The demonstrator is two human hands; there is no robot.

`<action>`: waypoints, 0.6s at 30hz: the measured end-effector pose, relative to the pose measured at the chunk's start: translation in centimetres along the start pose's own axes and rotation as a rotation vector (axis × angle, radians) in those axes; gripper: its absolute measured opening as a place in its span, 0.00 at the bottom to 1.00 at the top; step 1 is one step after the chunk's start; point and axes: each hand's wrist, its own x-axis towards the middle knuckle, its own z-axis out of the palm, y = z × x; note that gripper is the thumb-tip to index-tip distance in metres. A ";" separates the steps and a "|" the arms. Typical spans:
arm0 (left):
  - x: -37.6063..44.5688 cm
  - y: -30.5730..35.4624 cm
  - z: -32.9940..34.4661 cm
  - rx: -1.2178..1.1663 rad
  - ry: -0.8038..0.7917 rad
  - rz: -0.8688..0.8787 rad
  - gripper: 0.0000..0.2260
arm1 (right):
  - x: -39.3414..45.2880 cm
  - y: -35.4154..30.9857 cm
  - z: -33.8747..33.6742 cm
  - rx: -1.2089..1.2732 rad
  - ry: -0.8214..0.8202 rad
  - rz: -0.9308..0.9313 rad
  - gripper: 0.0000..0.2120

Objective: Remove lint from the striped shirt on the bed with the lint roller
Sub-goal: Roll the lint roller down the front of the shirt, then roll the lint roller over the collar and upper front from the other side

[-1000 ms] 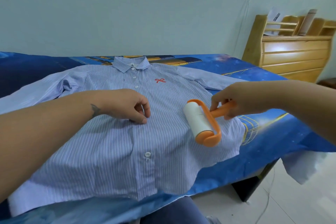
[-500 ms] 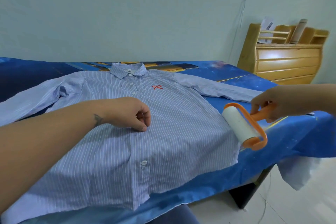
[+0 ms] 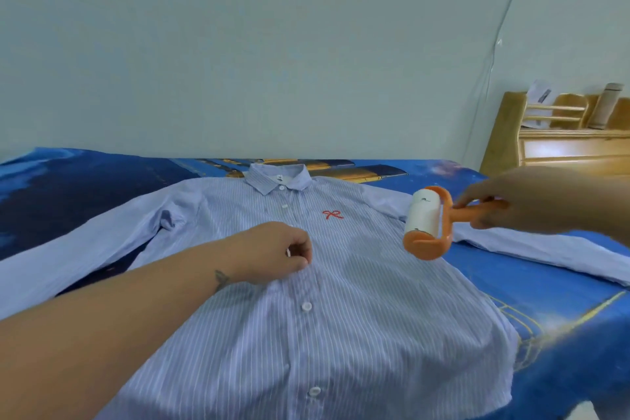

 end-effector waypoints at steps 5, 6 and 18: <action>1.4 -2.9 -0.4 0.025 0.083 -0.078 0.04 | 5.9 -4.7 2.4 0.056 -0.036 -0.046 0.11; 1.8 -3.6 -0.4 0.030 0.097 -0.096 0.05 | 6.7 -5.6 2.6 0.082 -0.058 -0.026 0.08; 6.9 -11.2 -0.8 0.056 0.280 -0.379 0.06 | 18.1 -12.2 6.0 0.122 -0.062 -0.086 0.18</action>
